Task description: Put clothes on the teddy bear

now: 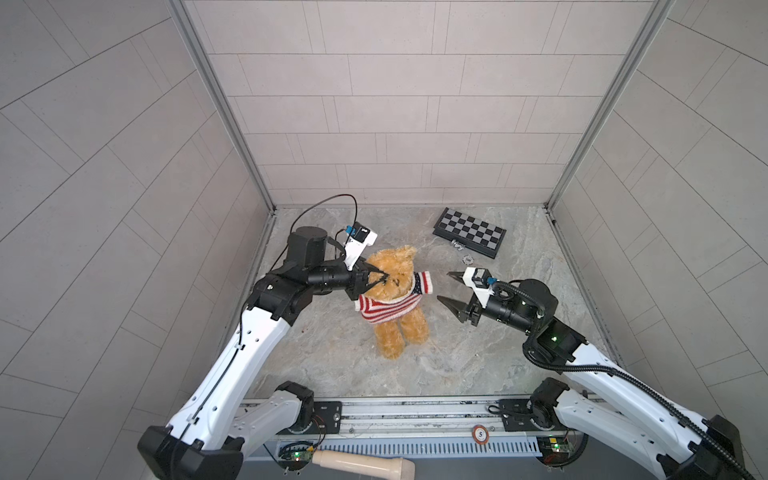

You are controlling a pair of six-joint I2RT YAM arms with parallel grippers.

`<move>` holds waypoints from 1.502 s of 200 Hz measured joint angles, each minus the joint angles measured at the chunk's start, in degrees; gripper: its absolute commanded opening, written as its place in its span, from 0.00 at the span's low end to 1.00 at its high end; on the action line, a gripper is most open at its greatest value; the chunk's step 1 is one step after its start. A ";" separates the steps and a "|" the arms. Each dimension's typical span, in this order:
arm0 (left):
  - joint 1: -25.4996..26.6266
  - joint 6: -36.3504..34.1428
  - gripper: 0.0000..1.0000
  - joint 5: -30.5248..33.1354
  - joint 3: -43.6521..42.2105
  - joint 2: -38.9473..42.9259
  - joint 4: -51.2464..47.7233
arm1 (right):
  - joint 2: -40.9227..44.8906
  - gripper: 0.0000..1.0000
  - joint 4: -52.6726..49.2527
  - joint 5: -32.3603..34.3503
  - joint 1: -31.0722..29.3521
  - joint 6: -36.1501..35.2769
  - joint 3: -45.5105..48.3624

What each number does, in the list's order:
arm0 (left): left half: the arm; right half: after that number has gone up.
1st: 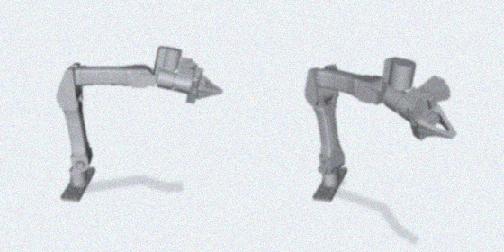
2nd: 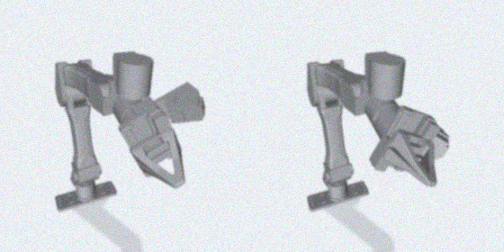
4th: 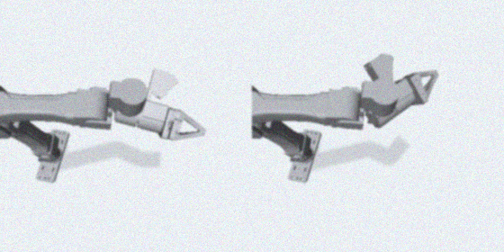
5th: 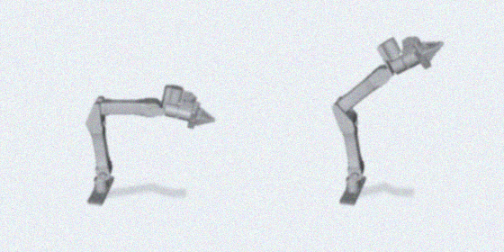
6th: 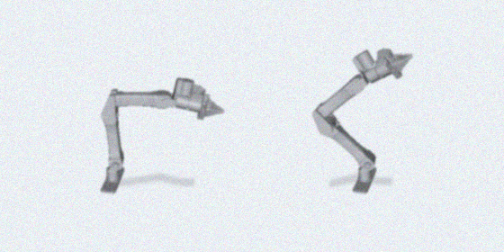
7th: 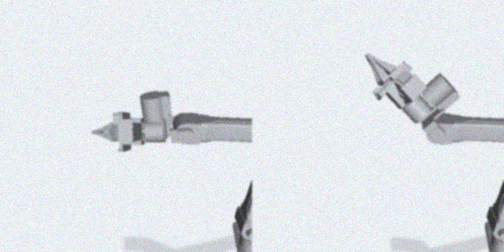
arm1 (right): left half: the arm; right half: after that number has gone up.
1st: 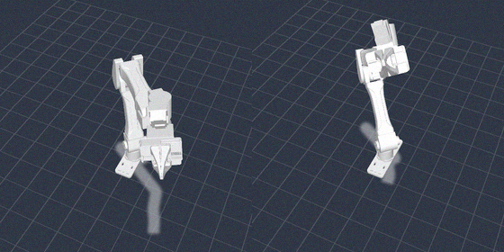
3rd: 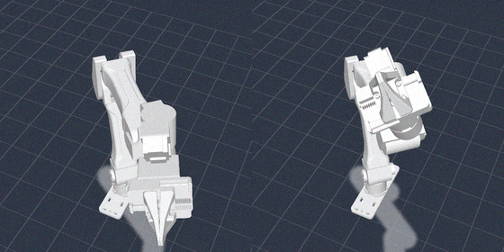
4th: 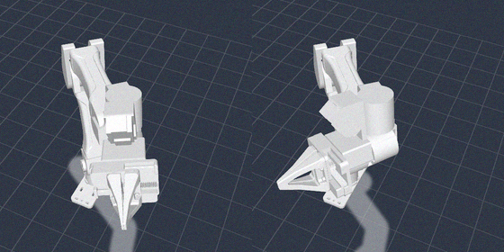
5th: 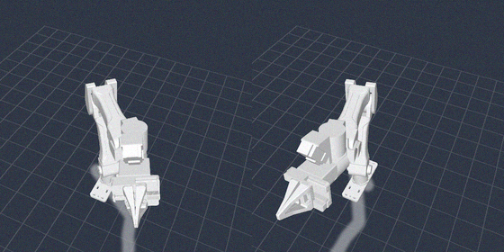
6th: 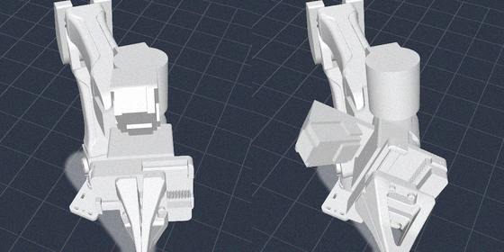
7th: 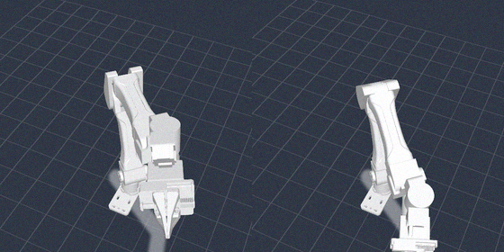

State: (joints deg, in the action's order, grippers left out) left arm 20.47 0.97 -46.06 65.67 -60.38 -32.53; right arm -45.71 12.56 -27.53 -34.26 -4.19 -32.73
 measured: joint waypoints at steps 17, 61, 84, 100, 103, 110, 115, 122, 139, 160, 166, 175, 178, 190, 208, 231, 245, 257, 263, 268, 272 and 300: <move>0.55 -0.09 0.00 2.54 -0.31 -0.76 -0.68 | -0.20 0.99 -0.94 1.05 -0.55 -0.50 -0.15; 10.03 -6.45 0.00 -1.33 1.27 -1.57 -4.48 | -8.83 0.99 2.84 -7.69 -3.30 0.52 -4.98; 10.91 -10.08 0.00 -3.23 4.44 -3.43 -8.13 | -10.58 0.99 2.62 -12.83 -3.32 -0.07 -7.82; 11.32 -12.31 0.00 -3.78 6.49 -4.81 -9.73 | -11.43 0.99 2.01 -15.96 -3.32 -0.90 -10.19; 11.43 -12.59 0.00 -3.82 6.75 -5.01 -9.84 | -11.61 0.99 2.01 -16.55 -3.32 -1.01 -10.54; 11.87 -13.25 0.00 -3.91 7.28 -5.57 -10.12 | -12.04 0.99 2.23 -18.08 -3.39 -1.16 -11.26; 12.26 -13.68 0.00 -3.98 7.54 -5.99 -10.32 | -12.48 0.99 2.43 -19.28 -3.54 -1.22 -11.72; 12.81 -14.16 0.00 -4.04 7.78 -6.54 -10.58 | -13.07 0.99 2.62 -20.72 -3.85 -1.40 -12.15; 13.97 -14.88 0.00 -4.11 8.11 -7.76 -10.75 | -14.93 0.99 2.05 -23.61 -5.09 -2.51 -13.27; 14.60 -14.99 0.00 -4.26 8.13 -8.39 -10.47 | -16.72 0.99 0.11 -25.16 -5.97 -4.61 -14.21; 14.71 -14.99 0.00 -4.28 8.13 -8.41 -10.32 | -16.94 0.97 -0.48 -25.22 -5.97 -5.20 -14.27; 14.75 -14.99 0.00 -4.28 8.13 -8.33 -10.01 | -16.98 0.94 -1.33 -25.16 -5.97 -6.14 -14.29; 14.80 -14.99 0.00 -4.28 8.13 -8.31 -9.90 | -16.96 0.92 -1.68 -25.14 -5.97 -6.34 -14.27; 14.84 -14.99 0.00 -4.28 8.13 -8.04 -9.42 | -16.94 0.84 -2.14 -24.87 -5.95 -7.04 -14.16; 15.13 -14.88 0.00 -4.26 8.13 -7.39 -9.09 | -16.72 0.69 -1.49 -24.52 -5.97 -7.89 -13.38; 15.98 -14.84 0.00 -3.87 8.13 -6.91 -8.94 | -16.24 0.48 0.00 -24.59 -6.08 -7.54 -12.61; 16.11 -14.82 0.00 -3.89 8.13 -6.84 -8.92 | -16.20 0.33 0.61 -24.65 -6.08 -7.52 -12.35; 16.09 -14.38 0.17 -3.87 8.13 -6.67 -8.68 | -16.33 0.18 0.98 -24.70 -5.77 -6.97 -12.20; 16.06 -13.77 0.37 -3.76 7.96 -6.40 -8.02 | -16.33 0.09 1.33 -24.68 -5.55 -7.04 -12.13; 16.00 -13.20 0.52 -3.61 7.61 -6.01 -7.13 | -16.31 0.00 1.86 -24.76 -5.20 -7.28 -12.04; 15.91 -12.57 0.63 -3.52 7.23 -5.62 -6.16 | -16.28 0.00 2.21 -24.85 -4.92 -7.04 -11.96; 11.34 -4.72 0.78 -4.22 1.20 0.28 3.67 | -15.39 0.00 9.05 -24.76 -0.98 -3.72 -8.24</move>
State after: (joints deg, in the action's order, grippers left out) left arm 31.81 -3.75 -50.28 66.87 -60.10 -28.86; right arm -61.10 21.61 -52.29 -35.24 -7.90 -40.97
